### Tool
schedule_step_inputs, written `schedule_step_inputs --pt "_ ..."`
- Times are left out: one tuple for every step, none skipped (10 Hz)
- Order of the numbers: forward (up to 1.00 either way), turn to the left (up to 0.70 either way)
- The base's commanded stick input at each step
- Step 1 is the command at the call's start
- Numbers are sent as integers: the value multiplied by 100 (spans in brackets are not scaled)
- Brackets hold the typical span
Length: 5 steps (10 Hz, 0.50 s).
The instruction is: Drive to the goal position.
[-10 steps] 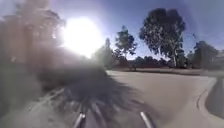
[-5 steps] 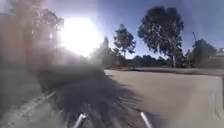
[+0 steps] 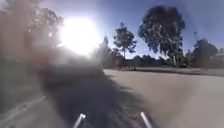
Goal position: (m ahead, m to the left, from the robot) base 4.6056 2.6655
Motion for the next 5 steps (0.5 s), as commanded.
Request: schedule_step_inputs --pt "95 -6" --pt "95 0" --pt "95 0" --pt "95 0" --pt "95 0"
